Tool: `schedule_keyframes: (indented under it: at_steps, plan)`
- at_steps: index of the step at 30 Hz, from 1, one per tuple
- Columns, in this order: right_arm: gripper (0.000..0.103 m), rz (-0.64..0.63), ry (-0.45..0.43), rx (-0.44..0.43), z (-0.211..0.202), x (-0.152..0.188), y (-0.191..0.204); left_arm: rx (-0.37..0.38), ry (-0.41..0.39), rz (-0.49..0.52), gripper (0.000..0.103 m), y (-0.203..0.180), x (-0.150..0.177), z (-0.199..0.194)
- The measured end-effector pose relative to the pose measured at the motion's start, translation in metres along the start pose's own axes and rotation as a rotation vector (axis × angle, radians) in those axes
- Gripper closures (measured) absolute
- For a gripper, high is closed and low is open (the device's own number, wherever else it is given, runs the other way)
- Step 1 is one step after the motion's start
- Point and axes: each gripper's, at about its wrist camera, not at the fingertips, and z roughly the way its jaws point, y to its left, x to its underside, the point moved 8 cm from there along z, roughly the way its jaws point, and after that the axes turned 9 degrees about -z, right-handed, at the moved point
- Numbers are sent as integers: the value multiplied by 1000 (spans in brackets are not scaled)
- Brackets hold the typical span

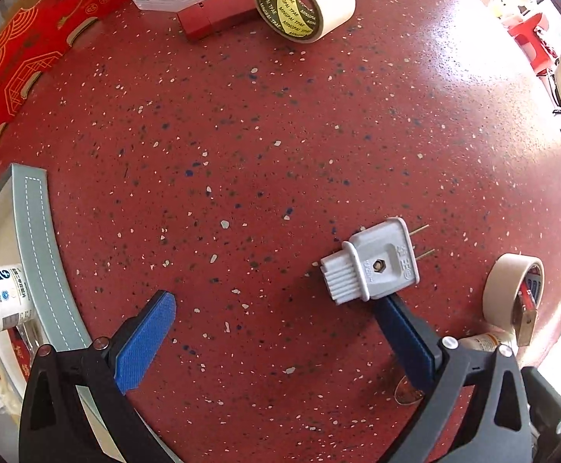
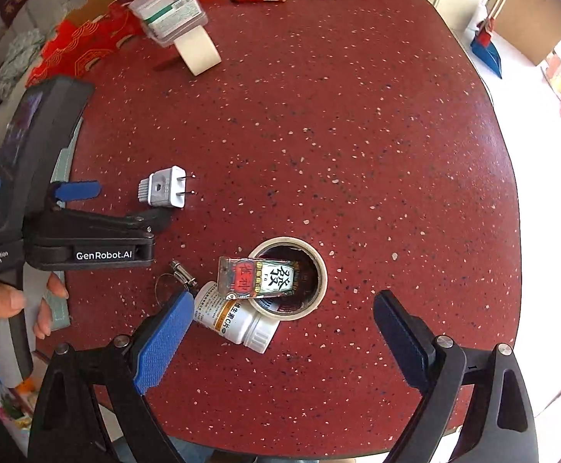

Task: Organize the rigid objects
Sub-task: 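Grasp the white plug with the left gripper while the right grasps the small box inside the tape roll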

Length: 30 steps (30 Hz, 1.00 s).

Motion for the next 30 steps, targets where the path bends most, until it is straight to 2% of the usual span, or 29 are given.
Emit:
schedule_keyframes:
  at_steps: [3,5,6,8,10,12,13,14,15,17,20,22,24,25,27,28,30]
  plan:
    - [8,-54,-20,27,-1,0,9,-17,-79,107,0,-19,-2,-15]
    - [8,-87,-40,60,-3,-2,14,-24,-86,190,1,-37,-1,-17]
    - [8,-106,-30,86,0,-1,17,-57,-95,222,1,-42,-3,-16]
    - [8,-123,-21,96,4,-2,17,-70,-108,224,0,-45,-8,-19]
    - [12,-127,-23,79,8,-6,18,-37,-76,166,0,-40,-13,-17]
    - [22,-148,-18,80,13,-10,19,-26,-66,101,0,-27,-16,-17]
    - [40,-146,-9,73,15,-12,18,-25,-61,78,0,-20,-17,-16]
    - [62,-118,-3,51,16,-13,14,-24,-54,61,0,-14,-18,-15]
    - [71,-61,-11,46,14,-13,3,-23,-50,46,0,-9,-17,-16]
    - [74,86,-42,50,5,-15,-31,-9,-33,22,0,-4,-17,-16]
    - [74,317,-98,-73,-7,-10,-74,-21,-35,4,0,-2,-15,-16]
    - [74,400,-109,-163,-13,-4,-86,1,-57,6,0,-7,-15,-20]
    - [73,459,-79,-223,-9,5,-95,14,-65,15,0,-13,-9,-31]
    - [70,486,-66,-214,-7,12,-100,14,-62,24,0,-17,-8,-32]
    - [57,503,-35,-166,-3,25,-107,0,-46,42,0,-25,-5,-31]
    - [40,498,-24,-152,-2,30,-108,-3,-38,50,0,-27,-3,-30]
    - [36,458,-34,-129,-4,36,-108,-1,-44,64,0,-33,4,-30]
